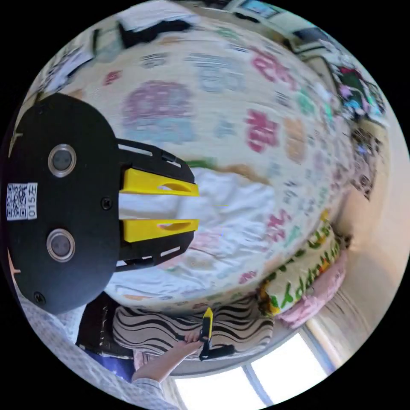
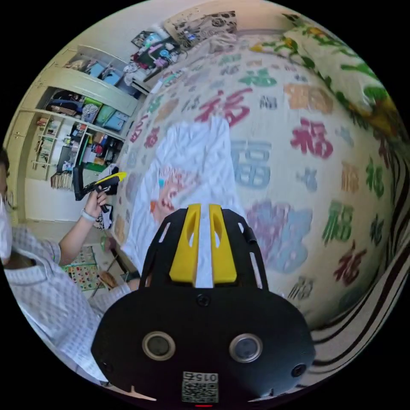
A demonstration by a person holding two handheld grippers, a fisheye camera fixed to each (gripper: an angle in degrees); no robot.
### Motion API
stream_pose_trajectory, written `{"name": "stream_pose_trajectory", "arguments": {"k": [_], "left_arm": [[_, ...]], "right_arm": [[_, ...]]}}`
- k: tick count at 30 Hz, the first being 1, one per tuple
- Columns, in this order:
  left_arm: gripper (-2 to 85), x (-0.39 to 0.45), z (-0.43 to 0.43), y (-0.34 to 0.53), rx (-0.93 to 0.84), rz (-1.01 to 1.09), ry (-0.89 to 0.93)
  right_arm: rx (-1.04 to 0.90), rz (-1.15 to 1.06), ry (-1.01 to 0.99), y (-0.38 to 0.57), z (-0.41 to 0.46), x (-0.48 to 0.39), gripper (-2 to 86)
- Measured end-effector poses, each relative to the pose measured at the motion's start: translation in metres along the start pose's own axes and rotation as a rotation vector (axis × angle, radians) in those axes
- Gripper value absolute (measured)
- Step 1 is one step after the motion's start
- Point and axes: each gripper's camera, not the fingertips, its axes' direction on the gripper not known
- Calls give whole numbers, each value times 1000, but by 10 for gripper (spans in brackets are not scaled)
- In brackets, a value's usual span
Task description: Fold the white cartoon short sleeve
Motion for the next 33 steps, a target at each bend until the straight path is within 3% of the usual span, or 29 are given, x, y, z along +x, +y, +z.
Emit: {"name": "stream_pose_trajectory", "arguments": {"k": [3, 8, 14, 18, 22, 26, 33], "left_arm": [[104, -39, 8, 111, -190, -237, 40], [127, -49, 11, 199, -277, -470, 66], [114, -56, 41, 209, -326, -469, -49], [43, -80, 21, 229, -294, -480, -36], [1, -110, -14, 262, -203, -488, 51], [-1, -147, -52, 305, -239, -531, -74], [105, -171, -30, 312, -190, -539, 217]], "right_arm": [[-136, 246, -53, 122, 34, 31, 66], [-250, 465, -93, 227, 77, 35, 100], [-309, 499, -24, 238, 107, 28, 130], [-352, 425, 112, 255, 97, 30, 21], [-279, 517, -39, 298, 67, 57, 5], [-213, 652, -197, 360, 36, 90, -1], [-184, 655, -237, 396, 28, 100, -3]]}}
